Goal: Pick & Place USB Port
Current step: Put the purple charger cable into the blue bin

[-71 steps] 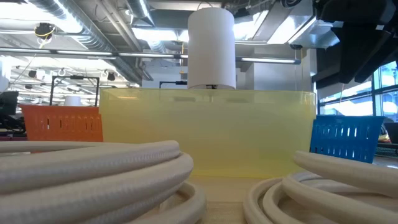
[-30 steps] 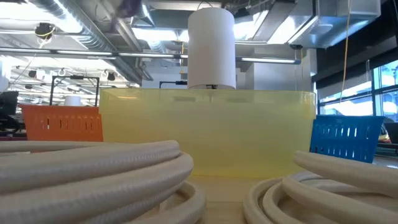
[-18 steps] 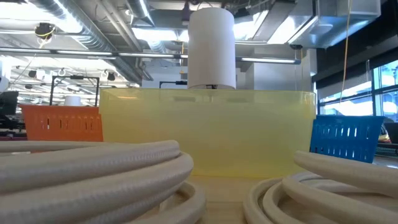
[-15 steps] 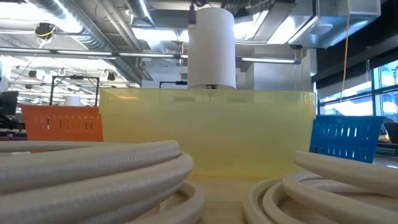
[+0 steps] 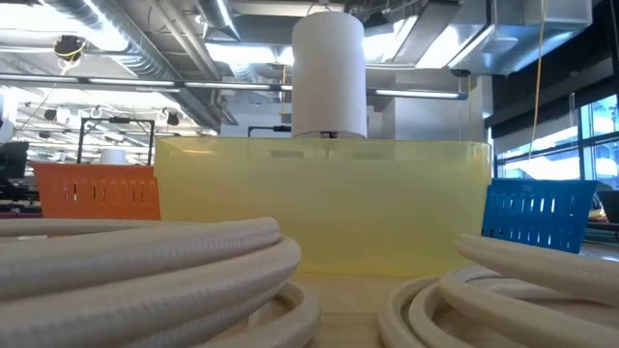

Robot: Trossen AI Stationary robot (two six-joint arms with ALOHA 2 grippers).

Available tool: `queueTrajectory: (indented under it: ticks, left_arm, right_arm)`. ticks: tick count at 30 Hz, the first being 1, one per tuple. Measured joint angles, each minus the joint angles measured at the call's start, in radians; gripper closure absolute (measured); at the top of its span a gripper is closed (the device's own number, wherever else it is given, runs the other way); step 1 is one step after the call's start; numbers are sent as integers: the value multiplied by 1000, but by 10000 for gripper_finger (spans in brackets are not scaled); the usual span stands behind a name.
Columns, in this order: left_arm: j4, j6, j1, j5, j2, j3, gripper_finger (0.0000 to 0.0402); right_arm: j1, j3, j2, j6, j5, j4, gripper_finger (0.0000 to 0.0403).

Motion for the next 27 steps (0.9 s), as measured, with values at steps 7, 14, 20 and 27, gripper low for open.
queueTrajectory:
  ticks: [7, 14, 20, 27]
  left_arm:
    - [-3, 1, 11, 17, 0, 0, 399]
    - [-9, 5, 11, 18, 0, 0, 391]
    - [-9, 1, 7, -3, 0, 0, 335]
    - [-10, 7, 2, -38, 0, 0, 220]
  right_arm:
    - [-6, 0, 0, -19, -10, 0, 305]
    - [-5, 0, 0, -41, -15, -3, 381]
    - [-6, 0, -1, -41, -8, -7, 382]
    - [-7, 0, -1, -41, -2, -18, 383]
